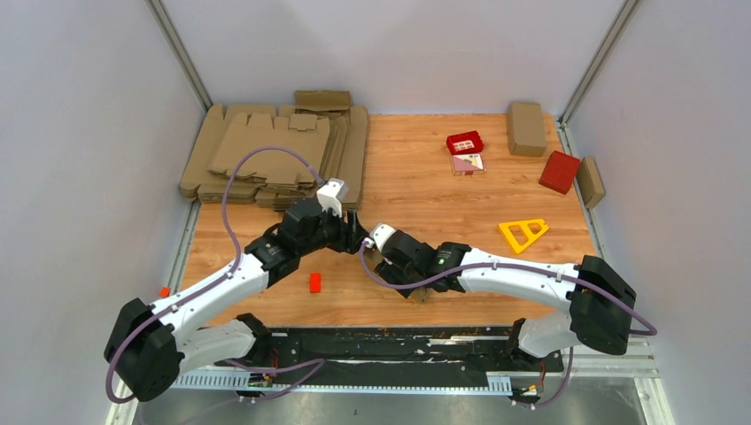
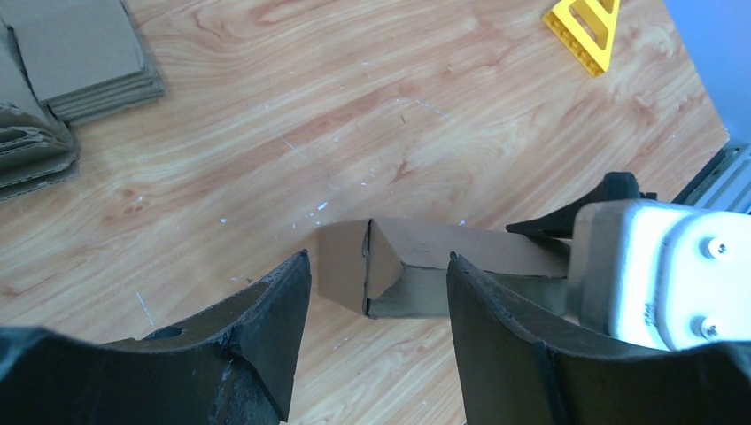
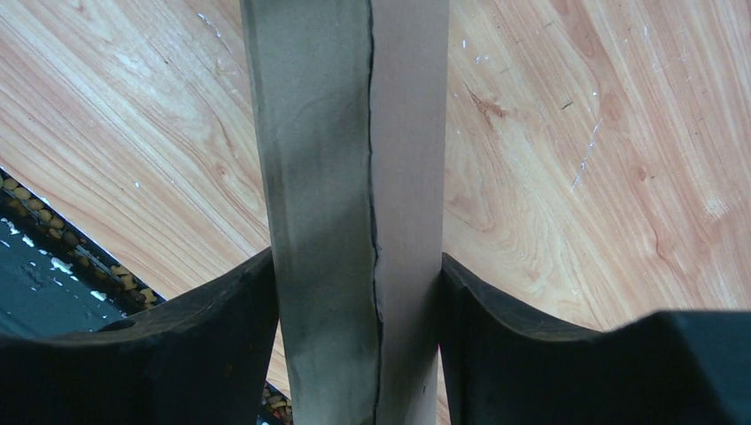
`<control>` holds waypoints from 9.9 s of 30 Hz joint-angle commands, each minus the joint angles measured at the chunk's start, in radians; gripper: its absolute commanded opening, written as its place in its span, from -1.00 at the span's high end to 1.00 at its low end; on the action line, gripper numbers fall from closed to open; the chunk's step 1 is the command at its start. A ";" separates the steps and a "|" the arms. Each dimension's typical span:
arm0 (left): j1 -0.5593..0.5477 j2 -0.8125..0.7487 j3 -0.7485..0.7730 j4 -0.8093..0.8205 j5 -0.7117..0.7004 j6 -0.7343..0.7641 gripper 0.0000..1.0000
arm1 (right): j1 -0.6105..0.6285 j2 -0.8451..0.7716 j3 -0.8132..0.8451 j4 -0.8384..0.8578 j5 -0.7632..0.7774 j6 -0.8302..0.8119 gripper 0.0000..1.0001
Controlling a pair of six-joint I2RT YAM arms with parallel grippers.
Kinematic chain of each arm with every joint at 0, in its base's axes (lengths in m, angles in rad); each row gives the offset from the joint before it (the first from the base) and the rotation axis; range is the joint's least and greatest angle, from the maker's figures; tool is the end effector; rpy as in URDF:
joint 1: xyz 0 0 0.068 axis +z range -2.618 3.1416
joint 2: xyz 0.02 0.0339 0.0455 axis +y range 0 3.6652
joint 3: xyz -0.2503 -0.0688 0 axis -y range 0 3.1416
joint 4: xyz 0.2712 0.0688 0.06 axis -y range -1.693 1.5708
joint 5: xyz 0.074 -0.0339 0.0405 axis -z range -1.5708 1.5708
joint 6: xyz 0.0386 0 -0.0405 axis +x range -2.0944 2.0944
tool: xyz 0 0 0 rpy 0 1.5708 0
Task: Fold the paper box
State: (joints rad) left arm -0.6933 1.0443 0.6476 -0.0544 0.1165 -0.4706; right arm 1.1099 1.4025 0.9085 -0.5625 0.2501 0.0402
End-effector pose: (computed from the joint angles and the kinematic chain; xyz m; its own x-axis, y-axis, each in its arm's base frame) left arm 0.2038 -0.1751 0.2315 -0.6232 -0.0677 -0.7792 0.4854 0.7476 -0.4532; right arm 0.1420 0.2645 0.1875 -0.4196 -0.7575 -0.5002 -0.7974 0.5709 -0.1955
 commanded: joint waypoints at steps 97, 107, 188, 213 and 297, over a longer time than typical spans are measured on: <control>0.009 0.169 -0.160 0.252 0.056 -0.013 0.31 | -0.074 -0.266 -0.099 -0.175 -0.124 0.318 0.91; 0.009 0.127 -0.127 0.210 0.097 -0.001 0.07 | -0.073 -0.249 0.083 -0.150 -0.101 0.097 -1.00; 0.055 -0.259 -0.362 0.240 -0.239 0.083 -0.20 | -0.991 1.045 1.317 0.287 0.185 -0.391 -1.00; 0.054 -0.234 -0.350 0.230 -0.229 0.095 -0.20 | -0.990 0.637 0.928 0.270 -0.371 -0.149 -0.23; 0.053 -0.441 -0.407 0.177 -0.399 0.109 -1.00 | -1.050 -0.945 -0.695 0.475 -0.591 0.363 -0.87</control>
State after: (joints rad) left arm -0.6407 0.5961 0.2325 0.0952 -0.2726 -0.3683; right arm 0.0578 0.4522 0.1951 -0.1280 -0.2947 0.3920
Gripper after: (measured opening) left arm 0.998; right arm 0.932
